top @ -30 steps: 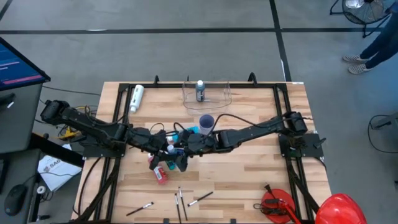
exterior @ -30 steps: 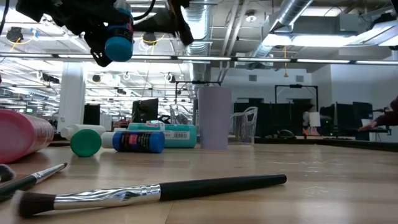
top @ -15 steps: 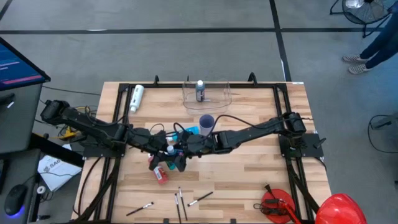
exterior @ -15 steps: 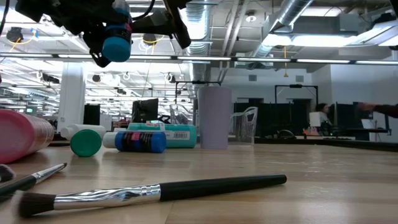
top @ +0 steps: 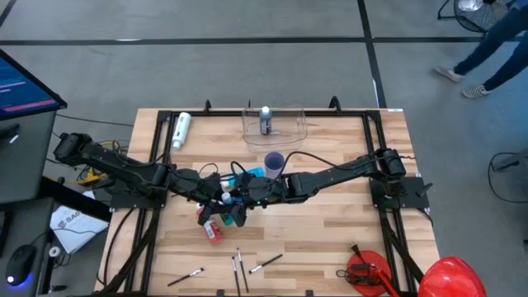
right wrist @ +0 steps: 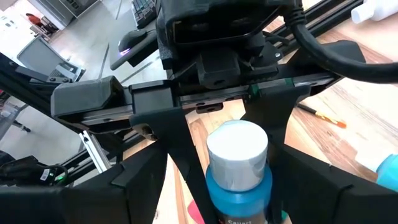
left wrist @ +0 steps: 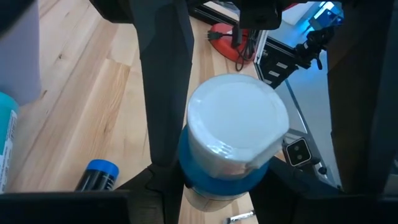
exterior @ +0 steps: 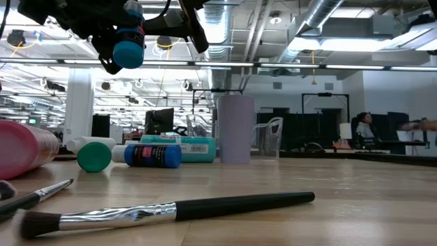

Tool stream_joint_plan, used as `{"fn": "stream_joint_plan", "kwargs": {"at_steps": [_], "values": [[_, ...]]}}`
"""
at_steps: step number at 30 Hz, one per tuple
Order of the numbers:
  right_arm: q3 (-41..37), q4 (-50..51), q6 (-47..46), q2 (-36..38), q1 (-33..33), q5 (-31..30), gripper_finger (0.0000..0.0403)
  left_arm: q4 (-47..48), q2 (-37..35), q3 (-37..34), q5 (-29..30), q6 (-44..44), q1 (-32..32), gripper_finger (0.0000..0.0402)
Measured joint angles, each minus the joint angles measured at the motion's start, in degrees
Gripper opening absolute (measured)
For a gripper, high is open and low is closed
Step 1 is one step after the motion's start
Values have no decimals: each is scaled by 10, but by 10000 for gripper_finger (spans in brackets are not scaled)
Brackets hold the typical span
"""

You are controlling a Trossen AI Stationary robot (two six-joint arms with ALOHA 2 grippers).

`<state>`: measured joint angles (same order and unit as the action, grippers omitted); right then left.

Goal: Pick & Place Paint Supplies
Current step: Put the blue paint bottle into the transparent bin

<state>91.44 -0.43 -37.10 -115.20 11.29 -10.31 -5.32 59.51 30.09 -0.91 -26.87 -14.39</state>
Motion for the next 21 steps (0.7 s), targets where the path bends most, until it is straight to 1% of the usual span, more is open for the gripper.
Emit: {"fn": "stream_joint_plan", "kwargs": {"at_steps": [2, 5, 9, 14, 21], "values": [[0, 0, 0, 0, 0, 0, 253, 0, 0, 0, 0, 0, 0, 140], [0, -2, 0, 0, -3, -3, 225, -1, 0, 0, -1, -2, 0, 140], [0, -2, 2, 0, -6, 5, 174, -3, 0, 0, -11, -2, 0, 140], [0, 6, 19, 1, -9, 39, 109, -2, 0, 1, -12, -6, 0, 140], [2, 26, 17, 2, -9, 43, 106, -2, 1, 1, -12, -3, 0, 140]]}}
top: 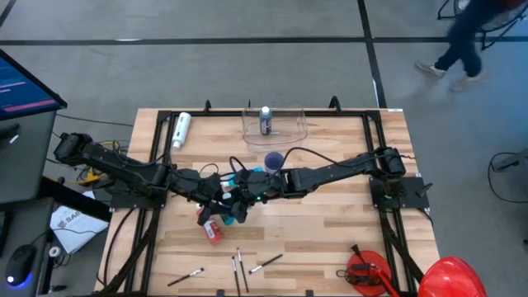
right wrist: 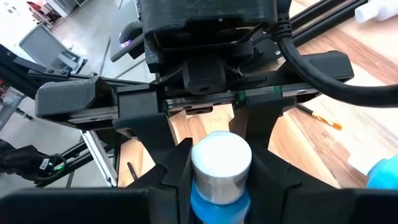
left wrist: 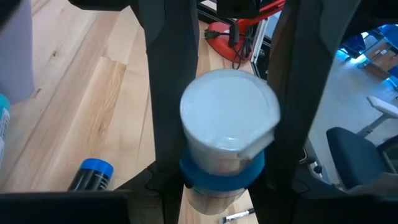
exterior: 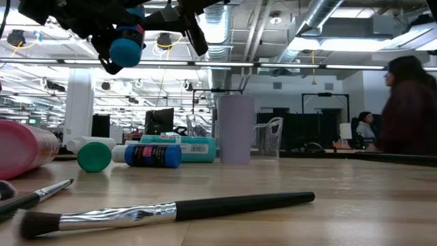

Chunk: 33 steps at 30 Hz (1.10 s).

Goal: Pick & Place Paint Supplies
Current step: Put the blue paint bottle into the transparent bin

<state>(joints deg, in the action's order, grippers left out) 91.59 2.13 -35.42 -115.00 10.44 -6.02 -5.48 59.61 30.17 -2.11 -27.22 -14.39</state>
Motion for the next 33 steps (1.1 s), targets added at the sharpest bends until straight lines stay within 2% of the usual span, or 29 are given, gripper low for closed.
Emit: {"fn": "stream_joint_plan", "kwargs": {"at_steps": [5, 10, 16, 22, 26, 33], "values": [[0, 3, -17, 0, 0, 1, 106, 0, 0, 0, 0, -1, 0, 141], [7, 19, -28, 0, 0, 0, 106, 1, 0, 0, 0, -1, 0, 159], [87, 189, 7, -3, 1, -21, 106, -2, -2, 0, 3, -19, 0, 212], [157, 250, 42, -3, -15, -37, 106, 4, -5, 0, 4, -33, 9, 272], [205, 288, 62, -2, -21, -72, 106, 8, -21, 0, 6, -37, 18, 285], [295, 433, 106, 5, -43, -158, 106, 44, -70, 0, 6, -34, 34, 280]]}}
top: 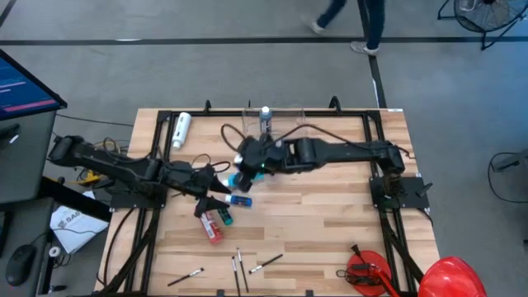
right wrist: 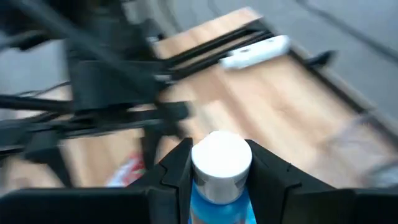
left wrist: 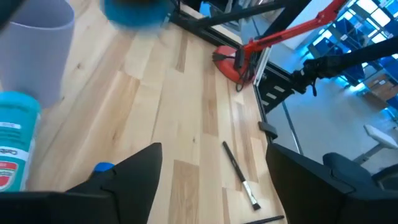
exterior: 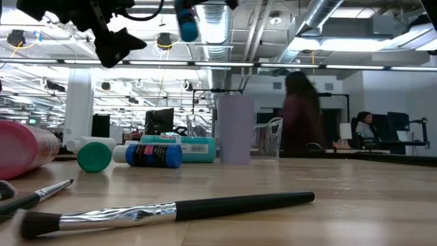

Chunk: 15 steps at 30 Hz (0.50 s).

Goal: Pick & Place Paint Supplies
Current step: Put the blue paint bottle into the transparent bin

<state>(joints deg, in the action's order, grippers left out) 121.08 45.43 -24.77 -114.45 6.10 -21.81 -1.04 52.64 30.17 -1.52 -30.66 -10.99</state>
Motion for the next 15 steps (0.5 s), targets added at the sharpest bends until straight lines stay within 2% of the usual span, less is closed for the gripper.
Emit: {"fn": "stream_joint_plan", "kwargs": {"at_steps": [9, 15], "values": [[11, 82, 29, 30, -27, -133, 106, 5, -16, 0, 7, 2, 1, 278], [1, 98, 40, 33, -49, -168, 106, 3, -12, -1, 37, 4, 2, 278]]}}
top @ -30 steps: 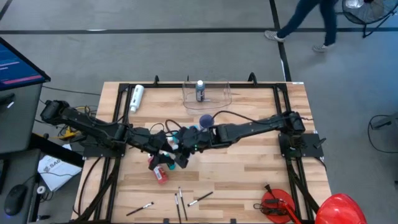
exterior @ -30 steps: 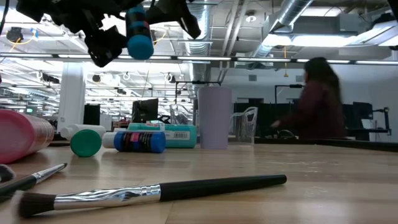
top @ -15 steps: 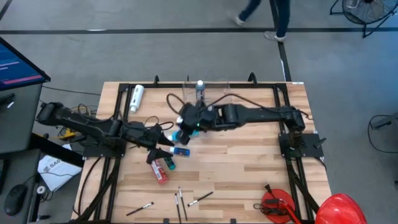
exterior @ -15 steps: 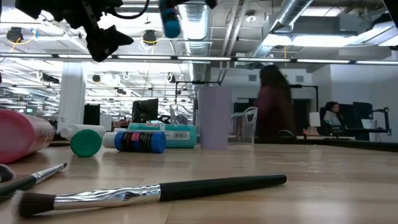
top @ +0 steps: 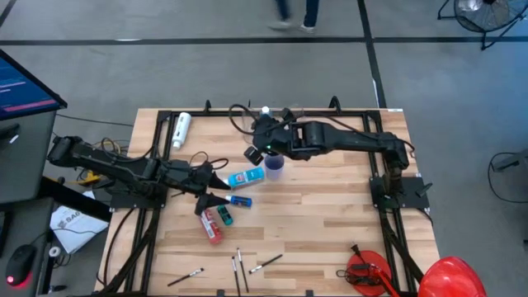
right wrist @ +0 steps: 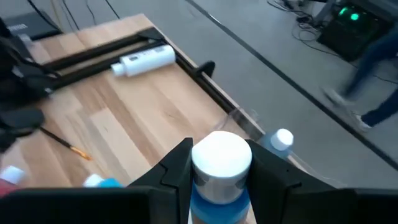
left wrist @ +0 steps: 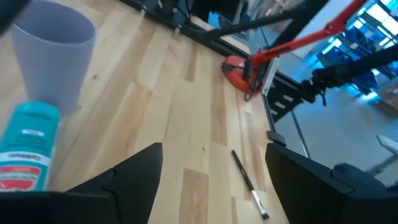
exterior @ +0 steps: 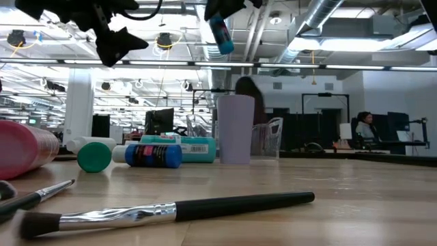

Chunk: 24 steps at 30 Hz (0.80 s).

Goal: Pick & Place Paint Supplies
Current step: Put the blue paint bottle into the transparent bin

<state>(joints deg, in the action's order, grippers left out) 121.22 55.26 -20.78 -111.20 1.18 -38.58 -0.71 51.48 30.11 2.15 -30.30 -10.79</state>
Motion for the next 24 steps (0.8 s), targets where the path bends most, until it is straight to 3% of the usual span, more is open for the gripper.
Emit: {"fn": "stream_joint_plan", "kwargs": {"at_steps": [11, 18, 24], "values": [[-71, -20, 42, 12, -38, 0, 106, -2, 0, 0, 41, -16, 28, 278], [-189, -134, 66, 86, -100, 13, 106, -5, 0, 0, 44, -34, 63, 278], [-336, -296, 73, 171, -148, 42, 106, -7, 0, 0, 44, -50, 68, 278]]}}
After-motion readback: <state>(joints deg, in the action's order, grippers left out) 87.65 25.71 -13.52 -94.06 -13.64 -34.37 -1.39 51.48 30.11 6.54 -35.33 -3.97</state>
